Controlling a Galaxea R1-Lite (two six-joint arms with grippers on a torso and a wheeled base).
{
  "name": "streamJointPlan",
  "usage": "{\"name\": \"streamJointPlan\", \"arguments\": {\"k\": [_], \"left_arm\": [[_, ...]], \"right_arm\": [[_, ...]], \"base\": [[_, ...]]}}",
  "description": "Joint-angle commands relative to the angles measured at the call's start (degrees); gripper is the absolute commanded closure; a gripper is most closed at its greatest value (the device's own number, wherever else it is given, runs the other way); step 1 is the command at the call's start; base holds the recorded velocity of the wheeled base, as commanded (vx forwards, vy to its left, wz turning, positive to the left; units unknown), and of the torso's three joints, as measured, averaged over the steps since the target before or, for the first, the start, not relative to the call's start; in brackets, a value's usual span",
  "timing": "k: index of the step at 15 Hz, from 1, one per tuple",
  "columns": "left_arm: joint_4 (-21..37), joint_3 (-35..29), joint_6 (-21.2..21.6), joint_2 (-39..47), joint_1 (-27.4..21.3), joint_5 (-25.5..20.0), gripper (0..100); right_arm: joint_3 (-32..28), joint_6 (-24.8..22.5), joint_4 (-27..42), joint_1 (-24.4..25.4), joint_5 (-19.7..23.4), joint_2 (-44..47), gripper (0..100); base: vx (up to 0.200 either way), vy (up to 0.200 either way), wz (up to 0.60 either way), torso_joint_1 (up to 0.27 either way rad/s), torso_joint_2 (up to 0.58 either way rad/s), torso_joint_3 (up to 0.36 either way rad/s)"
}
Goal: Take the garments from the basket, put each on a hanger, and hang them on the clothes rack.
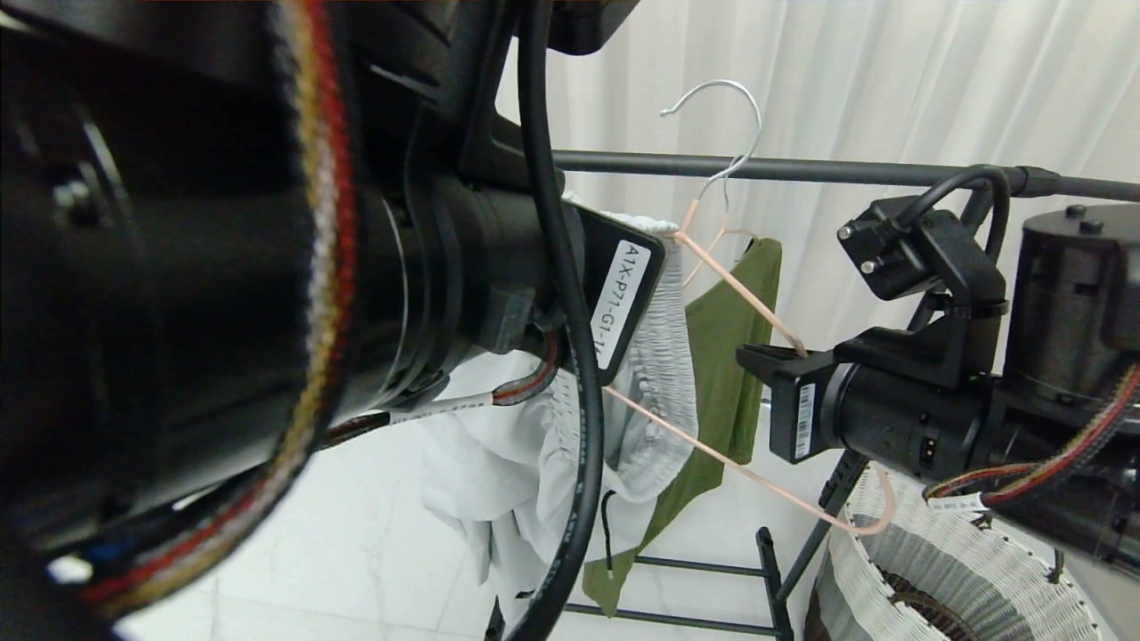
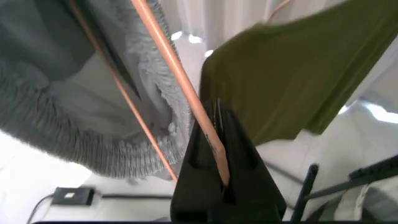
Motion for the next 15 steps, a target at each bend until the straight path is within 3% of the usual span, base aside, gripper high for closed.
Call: {"name": "streamJointPlan", "arguments": {"k": [1, 5, 15], "left_arm": [[0.0, -0.1, 0.0, 0.0, -0.6, 0.1, 100], [-0.1, 0.9, -0.2, 0.0, -1.1, 0.1, 100], [-0.1, 3.5, -0.2, -1.2, 0.0, 0.4, 100]], "right_arm": [[1.9, -1.5, -2.3, -0.7, 0.8, -1.4, 100], [3.2, -3.8, -8.1, -0.7, 0.9, -0.6, 100], [3.2, -6.2, -8.2, -3.0, 1.3, -1.7, 100]], "base": [[0.000, 0.000, 0.00, 0.000, 0.00, 0.000], [0.000, 0.000, 0.00, 0.000, 0.00, 0.000], [0.000, 0.000, 0.00, 0.000, 0.00, 0.000]]}}
